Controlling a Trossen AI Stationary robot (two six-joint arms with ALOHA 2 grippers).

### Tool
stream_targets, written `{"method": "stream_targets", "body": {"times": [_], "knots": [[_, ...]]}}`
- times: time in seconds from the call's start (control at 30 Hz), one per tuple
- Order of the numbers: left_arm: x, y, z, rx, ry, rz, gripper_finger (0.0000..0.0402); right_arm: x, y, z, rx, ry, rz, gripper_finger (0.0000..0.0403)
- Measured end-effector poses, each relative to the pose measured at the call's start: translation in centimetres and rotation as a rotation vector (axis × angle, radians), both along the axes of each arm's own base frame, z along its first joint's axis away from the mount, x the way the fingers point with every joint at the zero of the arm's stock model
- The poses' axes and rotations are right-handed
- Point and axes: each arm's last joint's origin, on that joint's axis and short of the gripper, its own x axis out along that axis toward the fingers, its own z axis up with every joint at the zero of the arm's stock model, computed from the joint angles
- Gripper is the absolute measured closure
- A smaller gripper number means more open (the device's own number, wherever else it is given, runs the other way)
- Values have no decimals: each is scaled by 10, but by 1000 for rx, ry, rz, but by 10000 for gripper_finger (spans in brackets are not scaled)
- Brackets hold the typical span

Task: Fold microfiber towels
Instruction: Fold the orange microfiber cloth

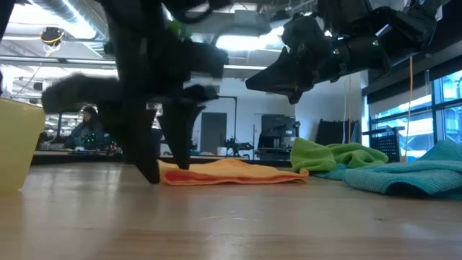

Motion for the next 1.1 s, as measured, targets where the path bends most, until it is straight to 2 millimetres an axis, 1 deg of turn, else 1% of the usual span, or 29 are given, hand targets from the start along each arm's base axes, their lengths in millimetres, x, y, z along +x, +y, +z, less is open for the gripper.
{"method": "stream_targets", "body": {"times": [0.1, 0.3, 0.57, 0.67, 0.8, 0.97, 1.1], "knots": [[3, 3, -3, 3, -2, 2, 189, 0, 0, 0, 0, 0, 0, 384], [5, 5, -3, 11, -8, -19, 190, 0, 0, 0, 0, 1, 0, 384], [5, 5, -3, 28, -11, -46, 193, 0, 0, -1, 0, 6, 0, 384], [3, 1, -3, 51, -18, -57, 199, 0, 0, -1, -2, 7, 0, 384], [3, -2, -4, 59, -22, -63, 231, -1, 0, 2, -24, 4, 14, 384], [5, 0, -4, 90, -55, -10, 294, -2, 0, 4, -80, 7, 33, 384], [7, -2, -3, 44, -86, 35, 350, -3, 5, 4, -188, 1, 233, 380]]}}
